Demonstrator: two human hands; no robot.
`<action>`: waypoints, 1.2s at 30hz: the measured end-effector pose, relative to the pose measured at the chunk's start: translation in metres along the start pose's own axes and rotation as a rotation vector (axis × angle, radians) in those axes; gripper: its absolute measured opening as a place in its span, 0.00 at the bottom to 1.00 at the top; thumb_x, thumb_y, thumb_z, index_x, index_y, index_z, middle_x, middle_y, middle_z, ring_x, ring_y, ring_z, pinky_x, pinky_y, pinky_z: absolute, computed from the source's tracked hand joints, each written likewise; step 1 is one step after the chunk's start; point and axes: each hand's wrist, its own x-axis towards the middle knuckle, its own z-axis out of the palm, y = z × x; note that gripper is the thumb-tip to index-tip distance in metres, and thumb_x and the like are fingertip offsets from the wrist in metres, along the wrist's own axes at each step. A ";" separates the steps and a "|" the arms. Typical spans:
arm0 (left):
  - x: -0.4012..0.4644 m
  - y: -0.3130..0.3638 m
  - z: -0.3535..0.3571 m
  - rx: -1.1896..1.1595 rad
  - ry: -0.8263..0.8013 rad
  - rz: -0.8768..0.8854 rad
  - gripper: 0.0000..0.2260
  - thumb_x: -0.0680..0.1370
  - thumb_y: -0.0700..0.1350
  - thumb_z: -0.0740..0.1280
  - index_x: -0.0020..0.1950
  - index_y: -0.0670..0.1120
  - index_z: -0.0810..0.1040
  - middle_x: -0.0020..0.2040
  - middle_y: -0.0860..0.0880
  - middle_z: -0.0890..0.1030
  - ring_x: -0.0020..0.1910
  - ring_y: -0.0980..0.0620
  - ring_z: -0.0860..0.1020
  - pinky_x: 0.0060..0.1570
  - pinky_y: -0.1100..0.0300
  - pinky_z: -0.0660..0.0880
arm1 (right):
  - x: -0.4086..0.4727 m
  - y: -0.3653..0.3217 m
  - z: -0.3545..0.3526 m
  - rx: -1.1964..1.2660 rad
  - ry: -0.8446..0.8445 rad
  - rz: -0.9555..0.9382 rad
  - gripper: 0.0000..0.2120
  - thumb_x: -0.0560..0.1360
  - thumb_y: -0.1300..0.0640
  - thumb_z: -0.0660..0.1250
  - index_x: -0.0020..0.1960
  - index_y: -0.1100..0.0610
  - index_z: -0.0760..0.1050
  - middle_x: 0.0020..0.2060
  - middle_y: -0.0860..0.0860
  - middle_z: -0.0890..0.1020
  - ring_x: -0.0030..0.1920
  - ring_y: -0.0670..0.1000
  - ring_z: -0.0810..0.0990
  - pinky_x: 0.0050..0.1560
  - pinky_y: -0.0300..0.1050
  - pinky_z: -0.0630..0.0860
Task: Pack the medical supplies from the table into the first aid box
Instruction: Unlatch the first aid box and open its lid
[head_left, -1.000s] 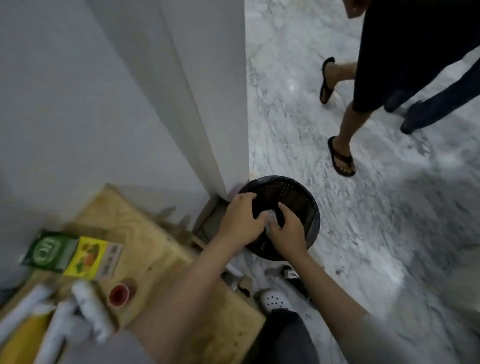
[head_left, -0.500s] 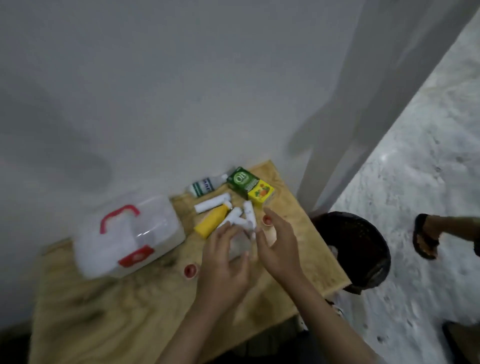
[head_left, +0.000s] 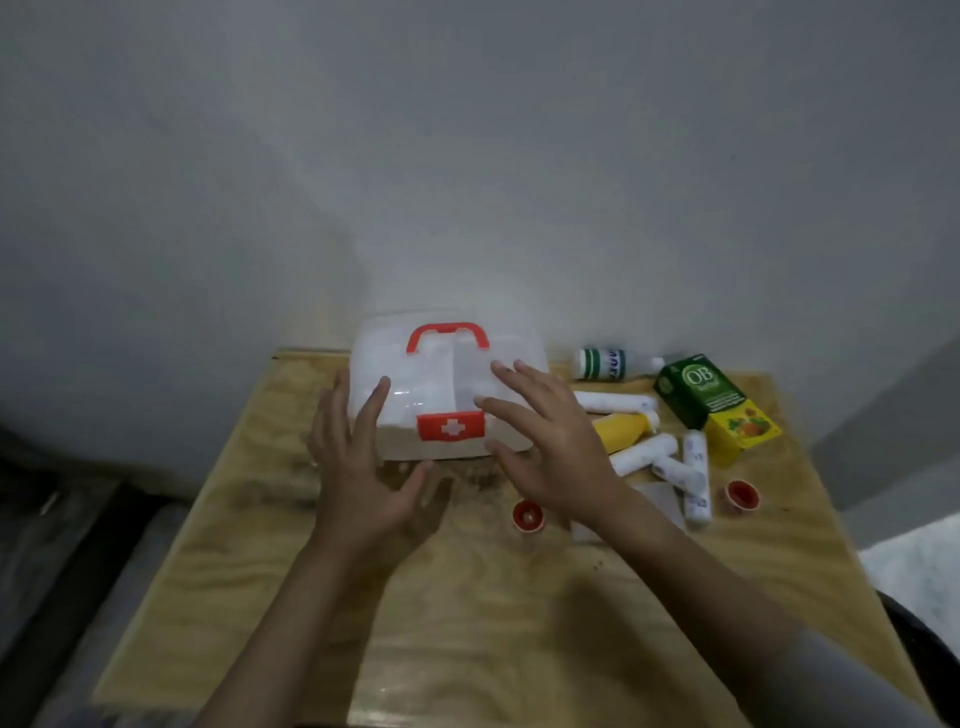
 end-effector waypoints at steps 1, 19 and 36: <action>0.000 -0.009 0.004 -0.010 0.006 0.018 0.39 0.67 0.61 0.69 0.74 0.62 0.53 0.77 0.52 0.48 0.75 0.50 0.47 0.69 0.41 0.56 | 0.001 0.005 0.005 -0.024 -0.008 -0.040 0.19 0.72 0.53 0.69 0.62 0.53 0.75 0.68 0.55 0.73 0.70 0.57 0.67 0.66 0.64 0.67; 0.011 -0.044 0.028 -0.009 0.188 0.273 0.41 0.70 0.46 0.75 0.74 0.60 0.54 0.78 0.48 0.50 0.74 0.53 0.51 0.60 0.64 0.64 | 0.001 0.017 0.023 -0.255 0.050 -0.207 0.20 0.69 0.54 0.73 0.60 0.57 0.77 0.65 0.60 0.74 0.66 0.65 0.71 0.60 0.71 0.69; 0.011 -0.022 0.037 -0.147 0.225 -0.011 0.47 0.66 0.64 0.72 0.73 0.62 0.42 0.77 0.47 0.52 0.70 0.43 0.64 0.46 0.57 0.74 | 0.013 0.004 0.027 -0.203 0.128 -0.062 0.17 0.76 0.53 0.64 0.62 0.59 0.75 0.64 0.57 0.77 0.66 0.59 0.72 0.64 0.66 0.66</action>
